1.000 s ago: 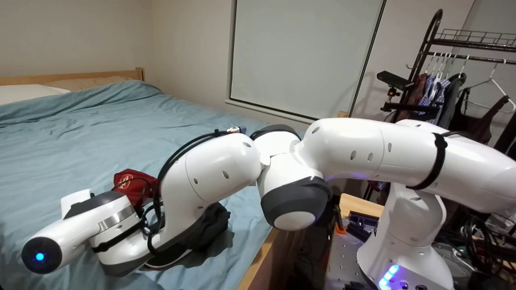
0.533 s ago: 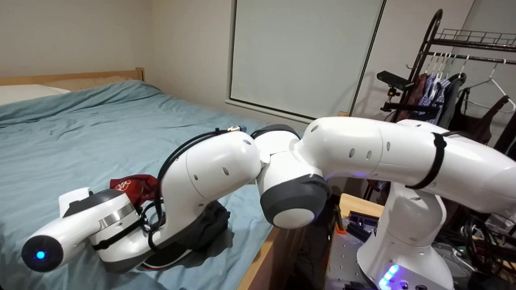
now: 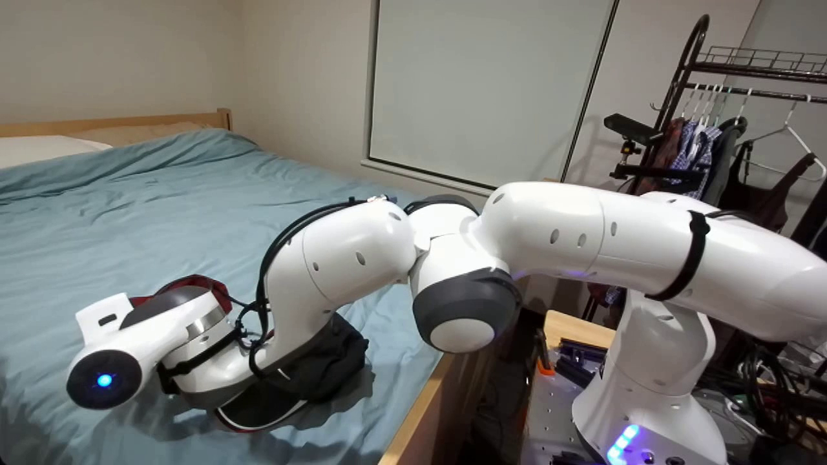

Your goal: Turn the red cap

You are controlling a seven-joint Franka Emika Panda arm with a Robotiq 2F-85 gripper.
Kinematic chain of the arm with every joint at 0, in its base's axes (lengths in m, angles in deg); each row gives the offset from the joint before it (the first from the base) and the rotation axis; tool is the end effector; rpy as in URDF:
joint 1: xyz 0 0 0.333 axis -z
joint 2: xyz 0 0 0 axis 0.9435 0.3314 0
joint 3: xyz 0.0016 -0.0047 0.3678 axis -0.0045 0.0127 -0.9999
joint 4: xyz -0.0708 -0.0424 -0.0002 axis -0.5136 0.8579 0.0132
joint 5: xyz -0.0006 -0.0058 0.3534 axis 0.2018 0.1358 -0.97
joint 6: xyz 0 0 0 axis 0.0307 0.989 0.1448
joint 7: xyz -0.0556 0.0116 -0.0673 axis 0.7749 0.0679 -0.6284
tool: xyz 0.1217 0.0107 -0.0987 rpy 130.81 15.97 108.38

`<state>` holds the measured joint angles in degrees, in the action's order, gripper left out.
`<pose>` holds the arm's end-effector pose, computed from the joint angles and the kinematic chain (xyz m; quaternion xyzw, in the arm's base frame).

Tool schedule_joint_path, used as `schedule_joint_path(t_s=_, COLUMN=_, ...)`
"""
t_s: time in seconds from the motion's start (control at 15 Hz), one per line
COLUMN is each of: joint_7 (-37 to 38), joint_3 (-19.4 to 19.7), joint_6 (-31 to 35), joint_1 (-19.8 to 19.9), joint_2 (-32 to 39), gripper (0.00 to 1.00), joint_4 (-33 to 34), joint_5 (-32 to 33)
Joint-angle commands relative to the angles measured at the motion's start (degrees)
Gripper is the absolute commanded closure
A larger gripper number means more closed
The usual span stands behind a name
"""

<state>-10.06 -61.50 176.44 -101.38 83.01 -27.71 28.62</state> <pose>0.7890 0.2990 0.0687 0.8342 0.2097 0.3489 0.3721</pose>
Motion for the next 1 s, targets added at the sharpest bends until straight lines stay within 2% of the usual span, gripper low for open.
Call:
schedule_joint_path(t_s=0.0, joint_7=-4.31, joint_3=-0.76, joint_6=10.52, joint_1=1.70, joint_2=-0.90, gripper=0.94, joint_4=-3.38, joint_5=1.96)
schedule_joint_path(t_s=0.2, joint_7=-6.81, joint_3=0.11, joint_6=17.65, joint_1=2.96, joint_2=-4.33, gripper=0.94, joint_4=-8.64, joint_5=3.65)
schedule_joint_path(t_s=0.27, joint_7=-3.84, joint_3=1.00, joint_6=10.23, joint_1=1.59, joint_2=-0.87, gripper=0.89, joint_4=-2.96, joint_5=1.74)
schedule_joint_path(t_s=0.47, joint_7=-5.36, joint_3=1.25, joint_6=14.12, joint_1=2.60, joint_2=-2.87, gripper=0.89, joint_4=-5.46, joint_5=2.08)
schedule_joint_path(t_s=0.53, joint_7=-5.50, joint_3=1.25, joint_6=14.34, joint_1=2.63, joint_2=-3.12, gripper=0.94, joint_4=-5.80, joint_5=2.10)
schedule_joint_path(t_s=0.6, joint_7=-3.70, joint_3=4.68, joint_6=14.83, joint_1=1.25, joint_2=-0.80, gripper=0.94, joint_4=-2.53, joint_5=5.48)
schedule_joint_path(t_s=0.93, joint_7=-4.51, joint_3=9.54, joint_6=26.44, joint_1=0.72, joint_2=-1.00, gripper=0.94, joint_4=-4.93, joint_5=13.79)
